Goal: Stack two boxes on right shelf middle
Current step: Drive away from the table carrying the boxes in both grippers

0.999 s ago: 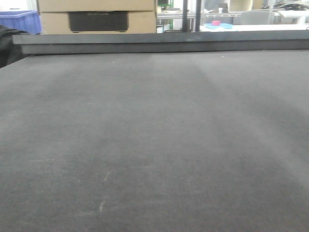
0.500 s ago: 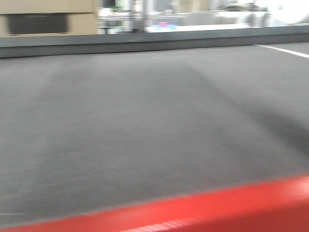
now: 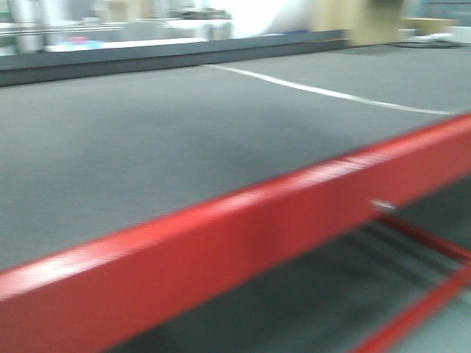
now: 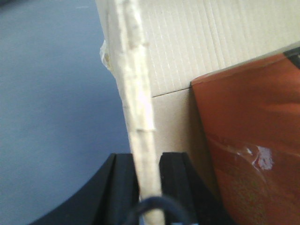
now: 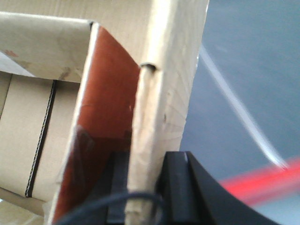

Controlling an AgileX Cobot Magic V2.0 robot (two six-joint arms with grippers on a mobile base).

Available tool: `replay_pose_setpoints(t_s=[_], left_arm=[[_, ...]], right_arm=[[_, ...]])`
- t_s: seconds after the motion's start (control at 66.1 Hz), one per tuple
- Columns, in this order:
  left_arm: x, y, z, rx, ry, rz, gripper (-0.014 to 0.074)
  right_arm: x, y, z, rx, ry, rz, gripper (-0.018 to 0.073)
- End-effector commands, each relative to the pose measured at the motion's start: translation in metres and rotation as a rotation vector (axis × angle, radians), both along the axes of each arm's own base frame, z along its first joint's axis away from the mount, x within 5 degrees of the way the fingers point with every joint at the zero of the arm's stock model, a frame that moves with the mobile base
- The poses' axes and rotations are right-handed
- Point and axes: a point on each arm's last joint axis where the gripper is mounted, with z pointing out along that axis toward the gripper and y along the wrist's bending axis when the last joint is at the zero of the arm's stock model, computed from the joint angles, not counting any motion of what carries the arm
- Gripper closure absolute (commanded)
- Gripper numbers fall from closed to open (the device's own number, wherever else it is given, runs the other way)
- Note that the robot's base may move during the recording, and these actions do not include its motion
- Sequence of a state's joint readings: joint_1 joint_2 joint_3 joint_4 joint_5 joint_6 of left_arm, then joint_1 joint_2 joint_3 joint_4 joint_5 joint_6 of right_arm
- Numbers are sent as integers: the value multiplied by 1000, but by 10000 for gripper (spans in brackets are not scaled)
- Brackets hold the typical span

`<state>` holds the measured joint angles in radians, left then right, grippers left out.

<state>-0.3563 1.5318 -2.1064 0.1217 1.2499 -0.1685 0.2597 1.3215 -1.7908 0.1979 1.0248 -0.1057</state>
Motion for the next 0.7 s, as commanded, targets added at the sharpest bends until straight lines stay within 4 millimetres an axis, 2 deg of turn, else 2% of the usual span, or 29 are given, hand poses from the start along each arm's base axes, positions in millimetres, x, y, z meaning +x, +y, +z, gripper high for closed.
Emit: replay_pose_setpoints(t_s=[0.0, 0.681], left_arm=[[-2, 3, 7, 13, -53, 8, 708], [-2, 3, 7, 13, -53, 8, 708]], right_arm=[[-3, -5, 12, 1, -99, -21, 711], [-3, -5, 12, 1, -99, -21, 711]])
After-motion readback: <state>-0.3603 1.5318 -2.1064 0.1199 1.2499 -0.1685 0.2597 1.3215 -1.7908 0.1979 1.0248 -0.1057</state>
